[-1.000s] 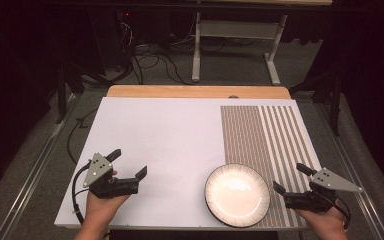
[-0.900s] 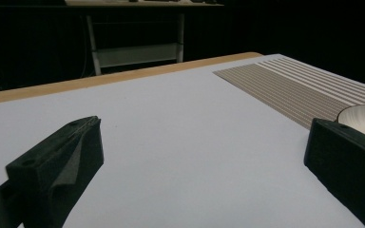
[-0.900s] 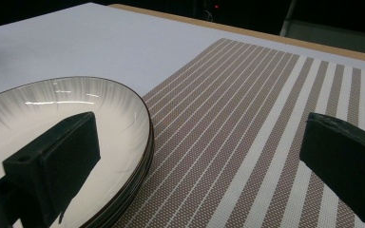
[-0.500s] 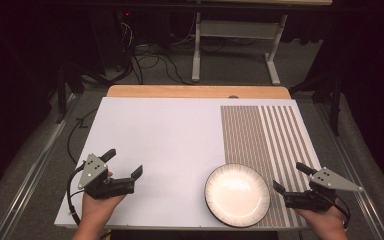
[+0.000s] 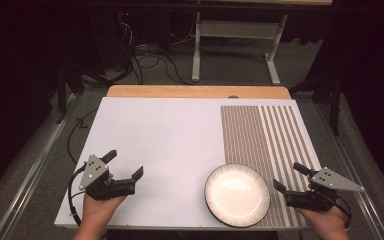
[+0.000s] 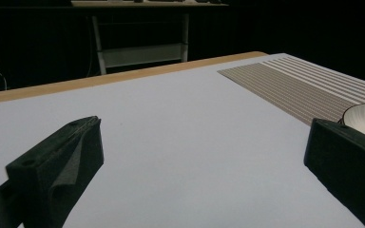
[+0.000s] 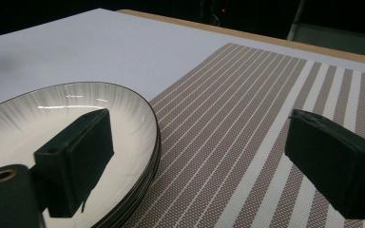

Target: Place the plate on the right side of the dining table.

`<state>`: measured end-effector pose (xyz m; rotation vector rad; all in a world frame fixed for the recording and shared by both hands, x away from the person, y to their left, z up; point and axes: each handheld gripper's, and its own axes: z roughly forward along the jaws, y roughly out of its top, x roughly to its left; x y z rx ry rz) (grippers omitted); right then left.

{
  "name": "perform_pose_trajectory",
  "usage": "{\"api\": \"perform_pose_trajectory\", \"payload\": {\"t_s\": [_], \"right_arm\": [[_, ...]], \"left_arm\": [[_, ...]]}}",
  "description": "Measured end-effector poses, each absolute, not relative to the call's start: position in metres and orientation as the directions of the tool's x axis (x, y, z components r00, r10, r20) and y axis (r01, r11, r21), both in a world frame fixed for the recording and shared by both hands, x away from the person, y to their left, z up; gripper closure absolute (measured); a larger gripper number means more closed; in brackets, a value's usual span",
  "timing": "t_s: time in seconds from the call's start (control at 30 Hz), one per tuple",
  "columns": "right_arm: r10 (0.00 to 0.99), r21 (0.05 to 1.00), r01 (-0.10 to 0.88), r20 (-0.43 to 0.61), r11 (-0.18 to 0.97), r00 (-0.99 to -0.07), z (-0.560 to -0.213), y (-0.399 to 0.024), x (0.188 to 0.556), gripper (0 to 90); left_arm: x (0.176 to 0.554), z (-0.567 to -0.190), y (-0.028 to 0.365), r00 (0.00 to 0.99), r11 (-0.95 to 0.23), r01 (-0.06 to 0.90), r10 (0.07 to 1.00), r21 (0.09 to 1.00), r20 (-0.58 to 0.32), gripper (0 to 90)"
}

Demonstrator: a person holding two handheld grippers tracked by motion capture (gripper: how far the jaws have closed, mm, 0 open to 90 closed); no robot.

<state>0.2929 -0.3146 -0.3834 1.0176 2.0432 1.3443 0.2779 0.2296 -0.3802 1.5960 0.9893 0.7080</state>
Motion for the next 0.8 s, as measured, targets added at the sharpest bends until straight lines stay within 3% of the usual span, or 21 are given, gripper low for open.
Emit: {"api": "perform_pose_trajectory", "payload": {"t_s": [0.27,0.8], "right_arm": [[0.788,0.904,0.332,-0.009,0.269,-0.616,-0.3829,-0.3137,0.2914,32.5],[0.702,0.858,0.343,-0.029,0.383,-0.712,-0.3854,-0.3081,0.2885,84.1]], "left_arm": [[0.2772,-0.3798,0.2273,0.477,-0.097,0.237,0.878,0.967,-0.029,0.0],[0.2773,-0.3804,0.2255,0.481,-0.106,0.237,0.877,0.966,-0.022,0.0]]}}
